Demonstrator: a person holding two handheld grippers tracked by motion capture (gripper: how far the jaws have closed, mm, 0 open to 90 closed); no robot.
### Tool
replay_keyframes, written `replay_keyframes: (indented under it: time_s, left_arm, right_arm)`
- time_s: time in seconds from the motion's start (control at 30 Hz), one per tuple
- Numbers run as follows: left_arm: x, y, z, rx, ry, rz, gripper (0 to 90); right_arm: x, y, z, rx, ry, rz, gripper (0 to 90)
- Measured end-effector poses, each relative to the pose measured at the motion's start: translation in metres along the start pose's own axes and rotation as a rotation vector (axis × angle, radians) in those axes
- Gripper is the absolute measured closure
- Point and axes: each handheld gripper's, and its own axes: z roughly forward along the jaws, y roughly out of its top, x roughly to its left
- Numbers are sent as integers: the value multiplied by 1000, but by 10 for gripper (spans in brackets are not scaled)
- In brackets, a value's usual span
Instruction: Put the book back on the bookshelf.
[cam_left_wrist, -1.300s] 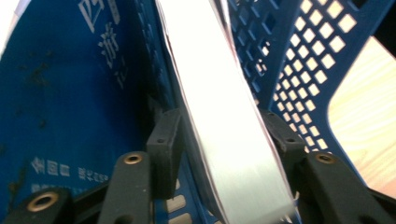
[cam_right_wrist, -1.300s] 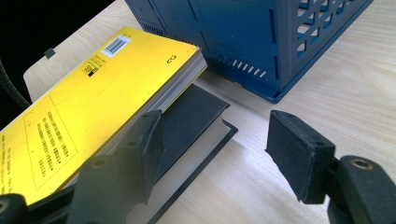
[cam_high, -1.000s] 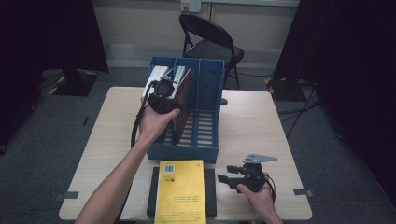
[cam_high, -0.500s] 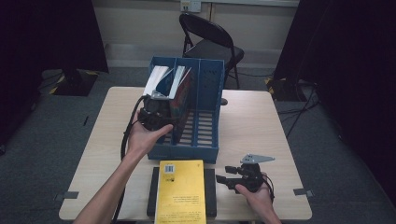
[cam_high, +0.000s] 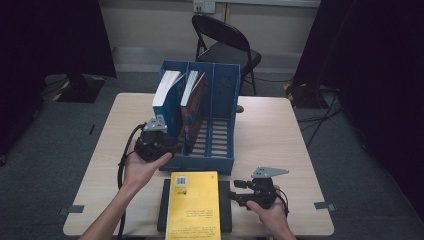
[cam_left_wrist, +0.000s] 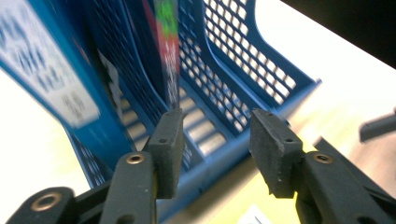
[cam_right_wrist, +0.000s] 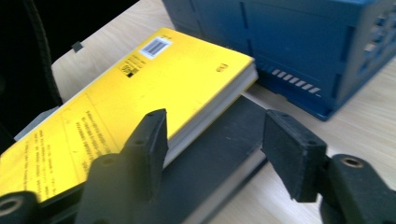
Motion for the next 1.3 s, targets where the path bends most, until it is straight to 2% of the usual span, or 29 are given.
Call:
replay_keyframes:
  time_s: [0.07,0.13,0.27,0.33,0.37,0.43,0.5,0.6,0.67,0.7,0.77,0.83,1.0,1.07,1.1,1.17,1.2,1.23,1.3]
  left_arm:
    - [0,-8,-3,3,-4,10,560]
    - [0,-19,-6,8,-32,8,561]
    - [0,-34,-7,43,-32,17,548]
    - [-2,-41,-8,57,-25,22,515]
    - [-3,-46,-9,61,-30,30,497]
    - [-4,-53,-8,65,-43,23,489]
    - [-5,-61,-7,69,-43,44,486]
    - [0,-73,-3,83,-65,24,478]
    - [4,-80,2,94,-41,-2,453]
    - [5,-82,3,98,-34,-10,430]
    - [9,-86,6,95,-63,-22,427]
    - [9,-88,8,98,-53,-2,421]
    - [9,-90,14,101,-74,8,417]
    - [6,-92,19,109,-83,2,418]
    - [6,-92,20,113,-87,17,425]
    - [5,-94,22,114,-112,31,461]
    - [4,-95,21,106,-130,32,514]
    - [2,-96,20,95,-121,54,577]
    - [1,-97,20,86,-107,74,589]
  right_arm:
    - [4,2,3,6,13,-11,442]
    - [8,3,8,21,19,-25,459]
    - [15,6,17,39,33,-44,484]
    - [18,7,22,48,28,-48,483]
    - [19,7,25,56,30,-53,476]
    - [19,6,32,76,19,-42,479]
    - [18,5,38,95,9,-41,481]
    - [19,7,43,102,15,-42,489]
    - [18,9,47,99,25,-57,495]
    - [16,10,49,101,36,-60,498]
    - [15,14,52,106,49,-72,517]
    - [15,18,57,110,58,-94,531]
    - [14,26,72,112,119,-116,579]
    - [17,29,77,115,123,-128,592]
    - [20,31,80,115,119,-136,593]
    - [23,32,84,112,116,-138,590]
    - [23,32,84,112,112,-137,580]
    - [23,31,83,110,105,-135,577]
    - [25,29,79,113,100,-139,555]
